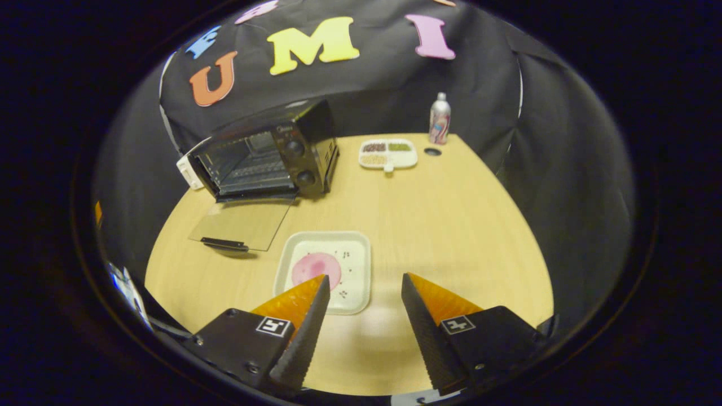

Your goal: Open the electric oven with the left hand, put the food in, and close the electric oven.

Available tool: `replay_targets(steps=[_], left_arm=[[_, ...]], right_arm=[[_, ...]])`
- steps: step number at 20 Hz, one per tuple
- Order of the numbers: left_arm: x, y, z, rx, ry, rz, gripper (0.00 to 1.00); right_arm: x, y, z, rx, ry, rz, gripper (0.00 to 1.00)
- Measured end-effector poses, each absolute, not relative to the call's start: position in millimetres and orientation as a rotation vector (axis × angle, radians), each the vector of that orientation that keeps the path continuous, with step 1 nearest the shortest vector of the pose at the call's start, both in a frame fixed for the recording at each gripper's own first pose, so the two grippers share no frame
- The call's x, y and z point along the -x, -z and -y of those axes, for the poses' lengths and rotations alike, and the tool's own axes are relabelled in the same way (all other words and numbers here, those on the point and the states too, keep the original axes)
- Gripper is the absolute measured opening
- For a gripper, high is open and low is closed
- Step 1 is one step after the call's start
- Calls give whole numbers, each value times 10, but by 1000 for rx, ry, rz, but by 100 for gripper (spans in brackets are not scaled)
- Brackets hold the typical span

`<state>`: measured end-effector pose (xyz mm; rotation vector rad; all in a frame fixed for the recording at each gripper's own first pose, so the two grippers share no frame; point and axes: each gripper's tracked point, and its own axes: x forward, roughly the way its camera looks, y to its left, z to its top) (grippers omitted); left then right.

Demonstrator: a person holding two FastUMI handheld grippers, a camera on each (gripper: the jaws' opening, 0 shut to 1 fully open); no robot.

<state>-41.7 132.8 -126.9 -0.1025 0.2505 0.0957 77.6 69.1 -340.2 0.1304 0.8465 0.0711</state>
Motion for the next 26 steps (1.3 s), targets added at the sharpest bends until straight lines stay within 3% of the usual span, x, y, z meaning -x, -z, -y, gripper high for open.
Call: replay_targets(steps=[9,12,13,14,17,21,26], left_arm=[[661,875,-1417,97,-187,-214,95],[645,871,-1412,89,-217,-221,95],[637,870,-1409,90,-228,-222,95],[618,878,-1398,96,-239,-224,95],[560,912,-1340,116,-257,-230,95],[390,929,-1217,122,-258,-228,95],[176,867,-1021,112,-235,-228,95]], right_arm=[[-1296,4151,-689,-178,-78,-1037,48],[-1383,4209,-703,-159,-87,-1089,44],[-1433,4208,-686,-132,-91,-1094,39],[-1456,4184,-671,-109,-89,-1109,26],[-1468,4217,-699,-75,-86,-1167,24],[-1498,4213,-683,-105,-116,-1209,11],[-1496,4220,-668,-212,-231,-1239,1]])
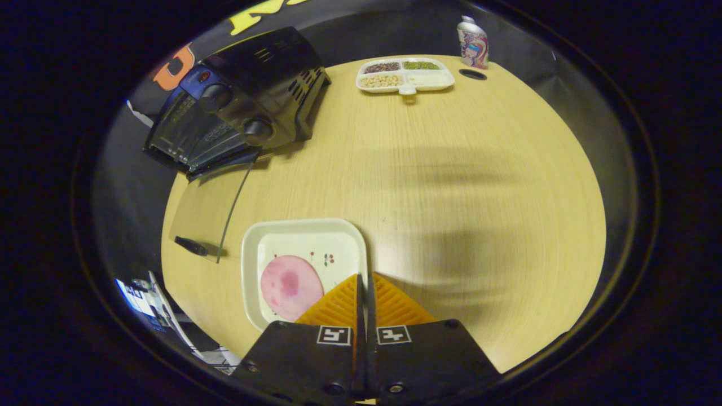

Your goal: Open the electric oven with the left hand, put the food in, and close the electric oven.

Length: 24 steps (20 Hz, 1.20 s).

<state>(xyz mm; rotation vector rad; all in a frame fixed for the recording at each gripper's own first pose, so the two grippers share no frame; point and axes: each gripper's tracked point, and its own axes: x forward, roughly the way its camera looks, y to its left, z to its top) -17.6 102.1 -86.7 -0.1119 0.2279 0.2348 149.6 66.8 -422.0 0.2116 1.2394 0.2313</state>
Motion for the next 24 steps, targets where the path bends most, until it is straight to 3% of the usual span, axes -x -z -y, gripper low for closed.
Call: replay_targets(steps=[7,16,24], left_arm=[[11,728,-726,97,-164,-262,95],[46,753,-547,93,-21,-239,97],[142,694,-874,80,-44,-183,97]], right_arm=[[-1477,4163,-612,-589,-356,-1238,4],[-1279,3675,-276,-773,-177,-993,4],[-1189,3044,-1182,-831,-146,-813,0]])
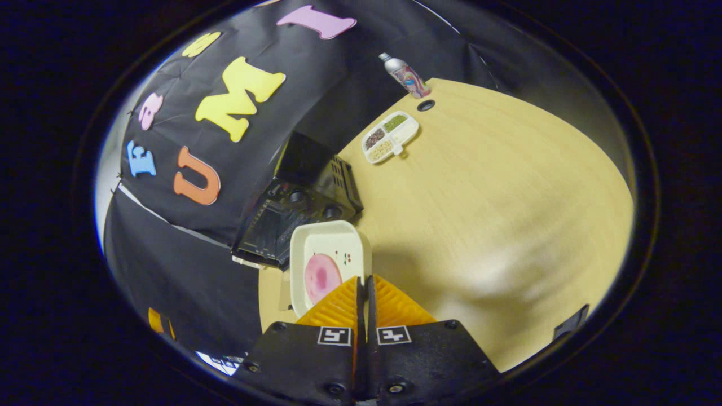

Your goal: Open the electric oven with the left hand, put the food in, and close the electric oven.

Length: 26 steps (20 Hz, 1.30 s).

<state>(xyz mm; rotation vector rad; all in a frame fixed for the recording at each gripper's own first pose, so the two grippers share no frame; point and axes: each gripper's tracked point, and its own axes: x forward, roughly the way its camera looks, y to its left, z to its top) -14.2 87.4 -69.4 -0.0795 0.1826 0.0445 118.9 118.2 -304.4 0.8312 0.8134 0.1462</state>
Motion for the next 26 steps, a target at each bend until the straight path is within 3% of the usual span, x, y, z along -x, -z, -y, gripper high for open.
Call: replay_targets(steps=[1,9,16,26], left_arm=[[159,705,-894,77,-46,-184,96],[168,772,-1033,14,-68,-191,97],[86,1042,-1226,-18,-96,-215,97],[-247,1360,-1485,-33,-148,-286,97]], right_arm=[[-1198,3017,-1324,-846,-141,-807,4],[-1532,3067,-2414,-1019,-45,-660,0],[-2003,3396,-3137,-1141,7,-633,4],[-2999,3451,-3303,-1233,54,-547,0]])
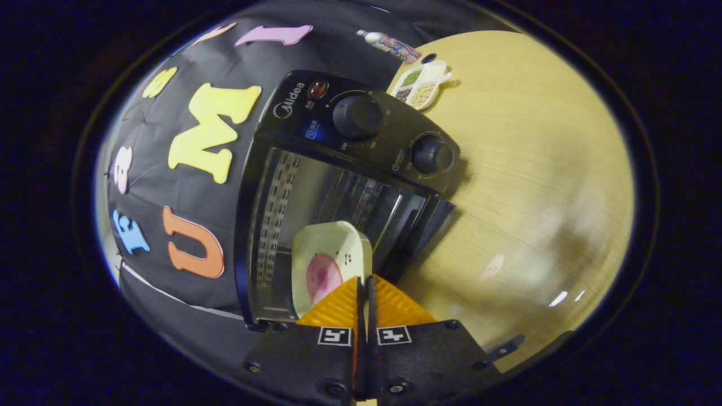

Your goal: Open the electric oven with the left hand, put the food in, and close the electric oven.

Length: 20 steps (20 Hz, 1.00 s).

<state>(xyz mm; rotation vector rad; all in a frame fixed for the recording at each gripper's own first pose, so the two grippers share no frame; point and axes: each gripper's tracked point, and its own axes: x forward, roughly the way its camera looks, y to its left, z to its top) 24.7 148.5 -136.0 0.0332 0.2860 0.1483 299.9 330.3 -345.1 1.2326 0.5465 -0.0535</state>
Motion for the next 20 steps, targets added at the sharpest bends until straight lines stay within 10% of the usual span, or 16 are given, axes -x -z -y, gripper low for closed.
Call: replay_targets(steps=[10,20], left_arm=[[-466,1482,-1475,-5,-157,-326,97],[-403,1202,-1304,36,-93,-273,97]], right_arm=[[-3442,3336,-3127,-1248,-15,-437,8],[-2613,2539,-2694,-861,-137,-497,94]])
